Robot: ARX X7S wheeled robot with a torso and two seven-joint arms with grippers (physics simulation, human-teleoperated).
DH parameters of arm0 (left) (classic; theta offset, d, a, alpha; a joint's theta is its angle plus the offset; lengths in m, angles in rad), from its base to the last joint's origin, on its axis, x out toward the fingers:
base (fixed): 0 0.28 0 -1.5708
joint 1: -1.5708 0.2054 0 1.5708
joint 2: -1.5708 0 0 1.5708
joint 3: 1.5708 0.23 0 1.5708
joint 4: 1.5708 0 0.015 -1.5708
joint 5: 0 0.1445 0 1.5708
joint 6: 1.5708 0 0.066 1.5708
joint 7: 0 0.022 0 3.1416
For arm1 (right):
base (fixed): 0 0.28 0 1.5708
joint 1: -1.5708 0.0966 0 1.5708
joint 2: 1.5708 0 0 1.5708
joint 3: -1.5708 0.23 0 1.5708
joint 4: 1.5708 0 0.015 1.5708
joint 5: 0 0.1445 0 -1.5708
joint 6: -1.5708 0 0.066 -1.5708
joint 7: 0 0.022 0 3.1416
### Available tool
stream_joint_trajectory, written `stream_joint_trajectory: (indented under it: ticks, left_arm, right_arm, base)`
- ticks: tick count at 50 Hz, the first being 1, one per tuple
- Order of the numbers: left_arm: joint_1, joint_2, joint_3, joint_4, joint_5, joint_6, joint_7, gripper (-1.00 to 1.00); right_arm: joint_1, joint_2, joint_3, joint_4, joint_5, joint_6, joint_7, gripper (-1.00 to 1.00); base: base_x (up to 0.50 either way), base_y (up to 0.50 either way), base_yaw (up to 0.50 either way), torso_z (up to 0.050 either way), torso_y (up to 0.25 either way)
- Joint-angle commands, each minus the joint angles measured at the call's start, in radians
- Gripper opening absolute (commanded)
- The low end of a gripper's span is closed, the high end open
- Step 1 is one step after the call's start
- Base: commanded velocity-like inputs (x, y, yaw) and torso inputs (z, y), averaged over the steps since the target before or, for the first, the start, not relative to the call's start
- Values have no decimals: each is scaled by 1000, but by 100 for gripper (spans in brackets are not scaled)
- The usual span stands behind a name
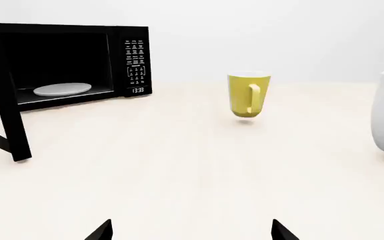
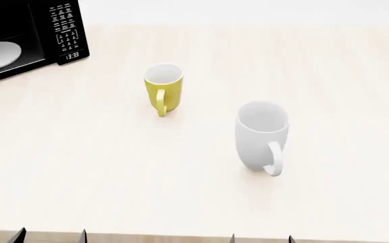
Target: Put the yellow and white mug to the front of the white mug.
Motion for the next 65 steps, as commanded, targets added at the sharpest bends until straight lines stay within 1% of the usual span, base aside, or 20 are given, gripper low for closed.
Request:
stream_joint_trajectory:
  ticks: [1, 3, 7, 13, 16, 21, 23, 26, 30, 38, 56, 64, 65]
  left_arm:
    - [2, -16, 20, 13, -22, -8, -10, 100]
    - [4, -21, 20, 18, -28, 4, -19, 100]
    - [19, -36, 38, 42, -43, 17, -29, 100]
    - [11, -51, 60, 24, -46, 32, -41, 100]
    - [11, -59, 60, 27, -55, 26, -47, 100]
    - [23, -68, 66, 59, -63, 21, -57, 100]
    - [25, -75, 72, 73, -63, 16, -58, 100]
    - [16, -83, 63, 70, -71, 6, -67, 100]
    - [8, -91, 54, 62, -82, 5, -77, 100]
    - [-2, -103, 47, 52, -123, 6, -75, 100]
    - [-6, -119, 69, 30, -147, 24, -83, 100]
    - [-11, -125, 71, 21, -162, 21, -89, 100]
    - [-12, -126, 72, 21, -164, 21, -89, 100]
  right_arm:
    - [8, 16, -28, 3, -61, -10, 76, 100]
    - [2, 20, -33, -23, -41, 12, 68, 100]
    - [-23, 34, -51, -77, -68, 21, 113, 100]
    - [-21, 47, -74, -86, -65, 30, 132, 100]
    - [-26, 55, -73, -98, 6, 22, 92, 100]
    - [-46, 71, -56, -147, 27, 22, 103, 100]
    - [-44, 89, -45, -168, 23, 37, 109, 100]
    - [-43, 105, 5, -203, 67, 51, 120, 100]
    - [-57, 114, 25, -207, 91, 23, 124, 100]
    - [-62, 119, 13, -207, 106, 1, 123, 100]
    - [-69, 142, -19, -221, 80, 8, 151, 100]
    - [-73, 153, -27, -233, 40, 23, 185, 100]
    - [-72, 148, -24, -232, 12, 40, 214, 100]
  base:
    - [0, 0, 0, 0, 0]
    - [0, 0, 0, 0, 0]
    - [0, 0, 0, 0, 0]
    - [0, 0, 0, 0, 0]
    - [0, 0, 0, 0, 0]
    - [266, -293, 0, 0, 0]
    - [342, -363, 0, 0, 0]
    - [368, -339, 0, 0, 0]
    - [413, -296, 0, 0, 0]
    - [446, -253, 0, 0, 0]
    - [482, -185, 0, 0, 0]
    - [500, -89, 0, 0, 0]
    - [500, -27, 0, 0, 0]
